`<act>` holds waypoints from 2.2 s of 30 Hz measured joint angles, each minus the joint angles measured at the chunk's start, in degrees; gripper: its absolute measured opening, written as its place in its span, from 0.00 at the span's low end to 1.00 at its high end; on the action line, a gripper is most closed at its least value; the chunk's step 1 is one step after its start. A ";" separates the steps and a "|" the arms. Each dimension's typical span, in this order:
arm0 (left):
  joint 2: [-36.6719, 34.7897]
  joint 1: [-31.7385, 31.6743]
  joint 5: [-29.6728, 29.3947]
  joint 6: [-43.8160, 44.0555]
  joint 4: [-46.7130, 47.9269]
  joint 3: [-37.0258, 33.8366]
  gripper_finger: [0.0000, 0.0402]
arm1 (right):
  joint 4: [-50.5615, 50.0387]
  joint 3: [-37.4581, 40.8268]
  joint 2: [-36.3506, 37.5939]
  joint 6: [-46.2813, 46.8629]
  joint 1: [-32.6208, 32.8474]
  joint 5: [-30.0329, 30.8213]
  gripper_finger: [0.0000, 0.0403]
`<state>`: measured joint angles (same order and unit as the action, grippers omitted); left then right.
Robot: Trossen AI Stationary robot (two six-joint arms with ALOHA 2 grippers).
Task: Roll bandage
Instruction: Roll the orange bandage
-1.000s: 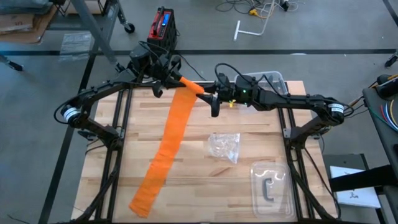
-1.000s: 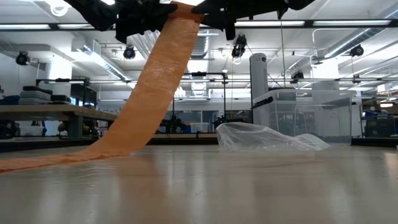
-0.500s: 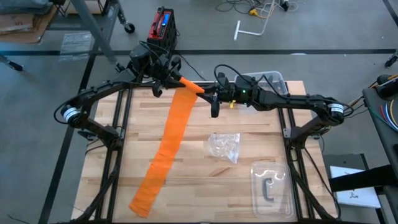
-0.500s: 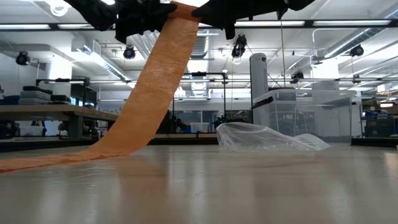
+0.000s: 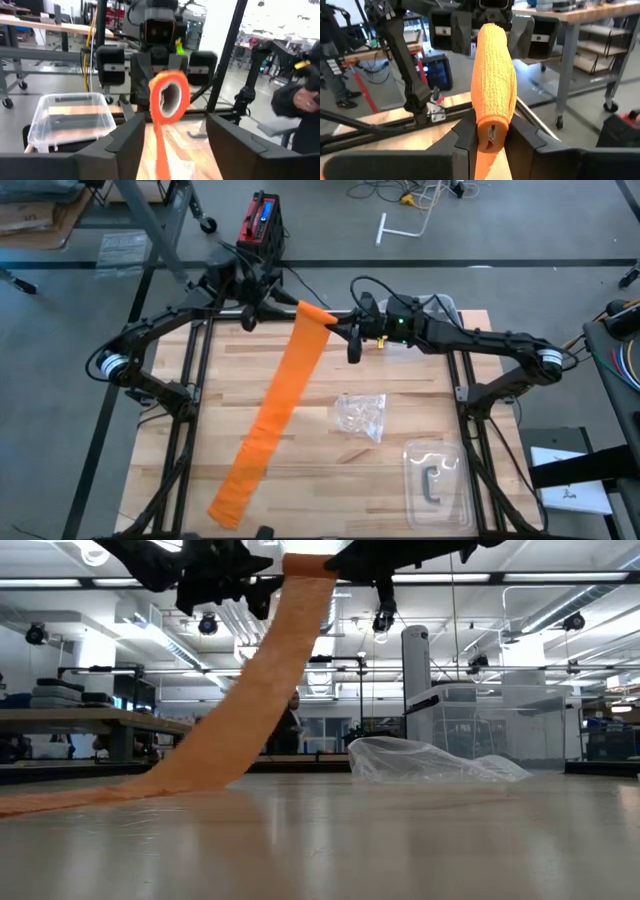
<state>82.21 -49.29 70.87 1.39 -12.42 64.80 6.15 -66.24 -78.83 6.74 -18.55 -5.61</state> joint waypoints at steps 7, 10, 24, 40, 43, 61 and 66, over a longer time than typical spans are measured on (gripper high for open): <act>-0.08 0.53 0.01 -2.43 -0.87 -3.19 0.61 | -6.63 0.00 4.09 -1.88 0.66 1.73 0.15; -0.11 1.03 0.61 -3.36 -0.71 -4.16 0.62 | -9.03 0.02 5.19 -3.36 0.71 1.66 0.15; -0.94 3.22 -2.65 -6.66 0.48 -6.51 0.57 | -9.66 1.35 4.24 -3.71 1.05 2.09 0.13; -1.68 4.49 -9.46 -5.43 -2.55 -12.02 0.60 | -3.93 4.98 4.35 -5.38 2.65 2.18 0.14; -1.76 4.64 -9.43 -4.51 -5.31 -12.03 0.59 | -3.79 4.98 4.33 -7.60 3.16 2.23 0.14; -1.26 7.63 -15.28 10.98 -20.97 -12.03 0.69 | -8.10 5.03 3.93 -11.68 3.44 2.32 0.12; -0.91 8.60 -19.38 17.58 -22.41 -12.00 0.73 | -8.79 5.03 3.93 -14.13 3.68 2.21 0.12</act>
<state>81.30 -40.69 51.49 18.97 -34.83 52.80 -2.63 -61.21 -74.89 -7.39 -14.87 -3.40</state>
